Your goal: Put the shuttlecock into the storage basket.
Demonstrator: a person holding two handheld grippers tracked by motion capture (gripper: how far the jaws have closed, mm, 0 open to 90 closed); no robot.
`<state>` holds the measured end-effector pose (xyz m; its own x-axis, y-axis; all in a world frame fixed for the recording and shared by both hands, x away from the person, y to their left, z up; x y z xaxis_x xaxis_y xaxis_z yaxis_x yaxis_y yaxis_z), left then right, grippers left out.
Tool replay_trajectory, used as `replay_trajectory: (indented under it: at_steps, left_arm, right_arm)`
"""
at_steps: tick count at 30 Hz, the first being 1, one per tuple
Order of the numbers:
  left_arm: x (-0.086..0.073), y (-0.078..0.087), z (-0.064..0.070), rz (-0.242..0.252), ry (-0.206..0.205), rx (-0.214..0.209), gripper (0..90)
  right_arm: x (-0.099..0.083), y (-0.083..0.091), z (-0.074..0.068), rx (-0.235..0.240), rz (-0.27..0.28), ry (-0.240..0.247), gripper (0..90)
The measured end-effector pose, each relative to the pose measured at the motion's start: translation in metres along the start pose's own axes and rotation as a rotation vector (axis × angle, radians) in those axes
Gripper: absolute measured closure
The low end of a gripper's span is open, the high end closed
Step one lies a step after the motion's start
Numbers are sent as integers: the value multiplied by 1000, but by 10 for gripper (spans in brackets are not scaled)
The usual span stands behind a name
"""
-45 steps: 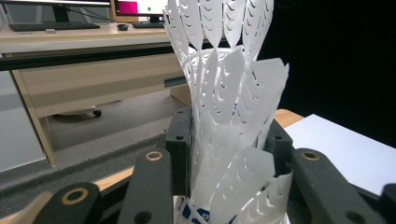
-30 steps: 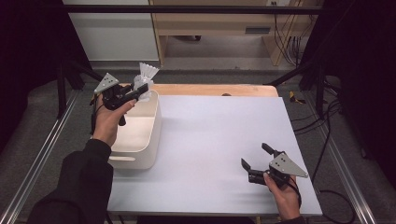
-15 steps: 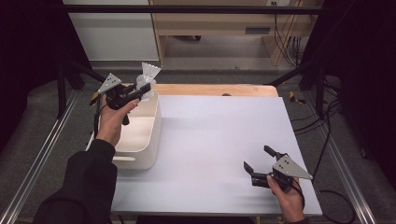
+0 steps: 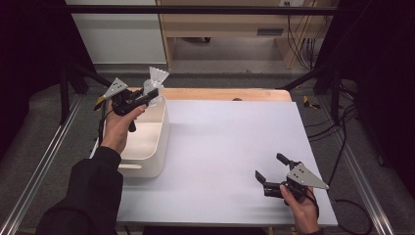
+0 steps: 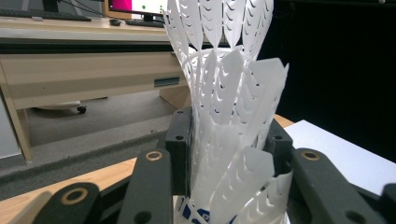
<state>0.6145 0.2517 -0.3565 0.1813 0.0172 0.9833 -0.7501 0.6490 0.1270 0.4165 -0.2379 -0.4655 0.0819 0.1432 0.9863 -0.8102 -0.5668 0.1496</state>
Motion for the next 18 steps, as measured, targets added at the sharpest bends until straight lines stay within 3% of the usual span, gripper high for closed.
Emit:
replay_trajectory:
  at_steps: [10,18]
  left_arm:
    - [-6,4,-6,-6,34,17,632]
    - [-9,4,-6,-20,25,20,631]
  right_arm:
    - [-1,-1,-1,5,-7,2,32]
    - [-2,-2,-1,9,-14,2,32]
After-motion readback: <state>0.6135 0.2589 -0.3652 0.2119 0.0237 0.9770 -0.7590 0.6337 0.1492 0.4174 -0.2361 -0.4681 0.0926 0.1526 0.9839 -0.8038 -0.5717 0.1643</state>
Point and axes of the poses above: each handheld gripper's, and its own axes: y roughly backward along the jaws, x roughly out of its top, z roughly to its right, the point moved 1 cm from there along -y, roughly forward along the jaws, and after that the axes turned 2 degrees about y, right-handed, at the moved point
